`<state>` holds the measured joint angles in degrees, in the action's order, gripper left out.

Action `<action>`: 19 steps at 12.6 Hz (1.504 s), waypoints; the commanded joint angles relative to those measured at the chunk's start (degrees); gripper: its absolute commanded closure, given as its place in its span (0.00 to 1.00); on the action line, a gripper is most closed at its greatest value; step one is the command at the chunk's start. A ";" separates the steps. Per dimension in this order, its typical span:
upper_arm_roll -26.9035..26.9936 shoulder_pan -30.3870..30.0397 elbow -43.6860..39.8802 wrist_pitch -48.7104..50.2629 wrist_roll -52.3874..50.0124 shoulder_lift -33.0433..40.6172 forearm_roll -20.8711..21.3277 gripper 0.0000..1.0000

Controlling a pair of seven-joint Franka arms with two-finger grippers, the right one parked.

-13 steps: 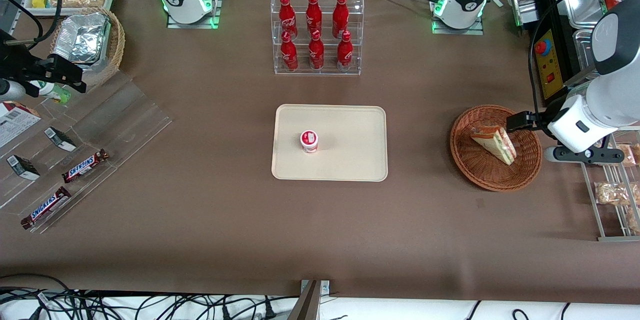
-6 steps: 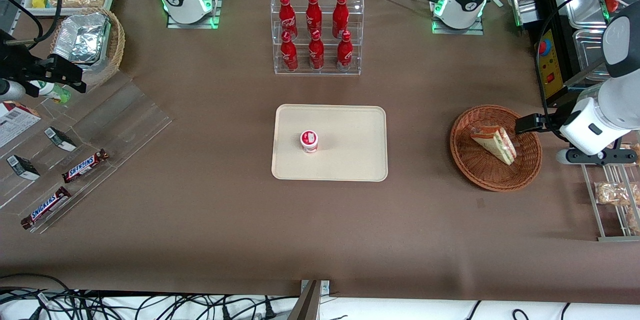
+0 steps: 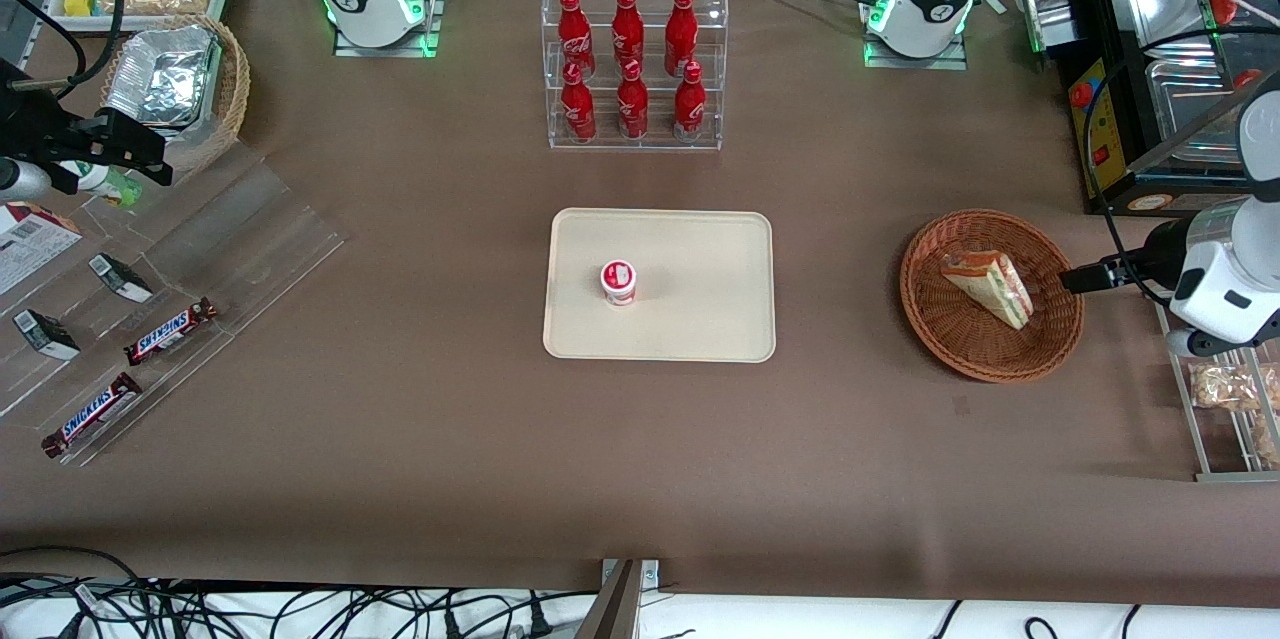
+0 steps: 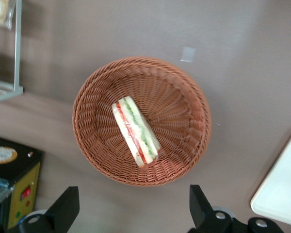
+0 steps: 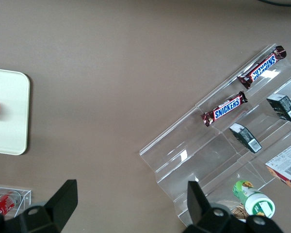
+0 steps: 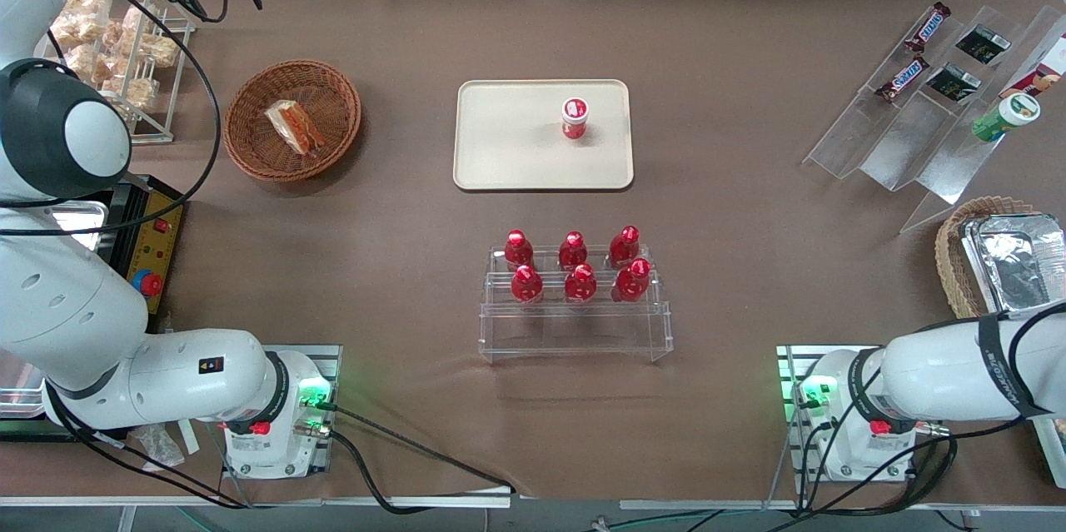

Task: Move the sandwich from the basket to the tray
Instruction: 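Move the left gripper down over the wrapped sandwich in the wicker basket, then close the left gripper on the sandwich's upright edge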

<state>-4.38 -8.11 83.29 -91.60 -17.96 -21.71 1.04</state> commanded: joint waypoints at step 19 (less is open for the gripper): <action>-1.42 -0.24 38.08 -39.09 -32.49 5.19 7.66 0.00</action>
<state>-5.74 -8.16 118.84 -129.21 -49.24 -18.44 7.21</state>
